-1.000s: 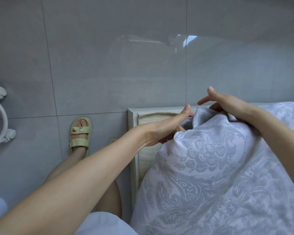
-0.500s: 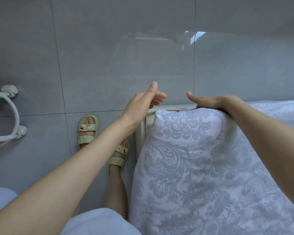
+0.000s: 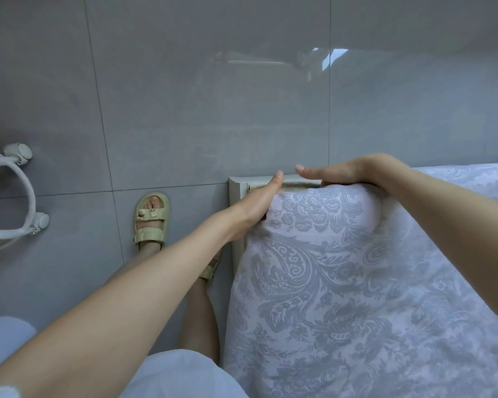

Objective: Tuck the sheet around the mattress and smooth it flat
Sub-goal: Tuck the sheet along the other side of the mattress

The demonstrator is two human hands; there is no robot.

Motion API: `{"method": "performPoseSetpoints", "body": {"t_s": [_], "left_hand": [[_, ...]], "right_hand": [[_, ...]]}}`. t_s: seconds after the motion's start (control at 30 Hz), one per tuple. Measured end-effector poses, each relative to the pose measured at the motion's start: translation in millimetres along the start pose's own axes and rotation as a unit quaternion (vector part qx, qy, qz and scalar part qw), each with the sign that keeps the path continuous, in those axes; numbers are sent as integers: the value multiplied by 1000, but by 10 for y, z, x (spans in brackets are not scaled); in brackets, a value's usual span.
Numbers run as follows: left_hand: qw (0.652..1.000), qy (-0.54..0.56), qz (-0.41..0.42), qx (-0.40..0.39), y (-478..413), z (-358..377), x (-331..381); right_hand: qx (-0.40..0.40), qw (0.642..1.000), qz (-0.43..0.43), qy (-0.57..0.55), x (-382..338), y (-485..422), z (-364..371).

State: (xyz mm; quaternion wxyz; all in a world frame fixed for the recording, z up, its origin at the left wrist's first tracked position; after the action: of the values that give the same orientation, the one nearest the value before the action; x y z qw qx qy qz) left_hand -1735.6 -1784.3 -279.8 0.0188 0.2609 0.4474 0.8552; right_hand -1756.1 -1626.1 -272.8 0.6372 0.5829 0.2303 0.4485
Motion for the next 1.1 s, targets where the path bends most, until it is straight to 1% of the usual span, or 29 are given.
{"method": "performPoseSetpoints", "body": {"t_s": [0.07,0.13,0.17,0.2,0.23,0.3,0.33,0.4,0.43,0.47,0.53,0.57,0.67,0.7,0.73,0.8,0.87,1.0,1.1], "left_hand": [[1000,-2,-13,-28,-32,3,-37],[998,-4,-27,-54,-67,-23,-77],[999,7,-22,-49,-89,-59,-62],[999,30,-10,-27,-110,-125,-28],[998,60,10,17,-108,-230,20],[982,131,55,128,-6,-474,48],[969,150,77,179,94,-586,13],[952,132,92,262,358,-725,-195],[948,115,84,284,481,-734,-357],[950,103,62,287,581,-701,-551],[960,114,11,254,740,-508,-920],[964,138,-5,229,786,-374,-1074],[963,200,-30,176,835,-11,-1368],[958,232,-32,164,816,79,-1435],[952,266,-34,149,809,159,-1449],[942,307,-50,125,731,229,-1510],[942,314,-68,102,611,289,-1543],[940,332,-70,25,355,586,-1439],[931,355,-84,30,287,606,-1424]], "right_hand": [[2,1000,23,3,-5,-116,-2],[3,1000,8,-14,-17,-175,16],[23,999,-6,-22,-30,-158,-10],[64,997,-29,-30,-51,-121,-77],[119,990,-59,-35,-75,-67,-170],[238,961,-141,-29,-160,141,-338],[280,942,-180,-34,-195,274,-379],[342,904,-255,-40,-246,562,-371],[361,887,-287,-37,-286,703,-307],[367,875,-313,-30,-351,827,-196],[359,865,-350,7,-558,970,97],[364,855,-366,53,-693,1016,246],[405,783,-415,225,-1039,1021,632],[410,768,-419,257,-1084,966,707],[414,761,-417,275,-1095,910,736],[432,750,-407,292,-1085,862,728],[441,742,-407,298,-1078,892,699],[469,745,-386,276,-1028,974,620],[475,750,-356,291,-1100,784,592]]}}
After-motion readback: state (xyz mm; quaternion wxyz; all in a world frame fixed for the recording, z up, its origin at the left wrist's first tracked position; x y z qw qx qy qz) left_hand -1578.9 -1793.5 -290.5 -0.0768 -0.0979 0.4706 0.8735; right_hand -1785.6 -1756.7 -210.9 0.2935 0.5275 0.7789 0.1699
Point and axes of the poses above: each hand's wrist, its own y-axis away from the middle knuckle, its own z-axis out of the palm, x = y × z, the point moved 9 cm from there along -y, towards the middle knuckle, and after that the axes turned 6 degrees about -x, right-handed, at the moved point
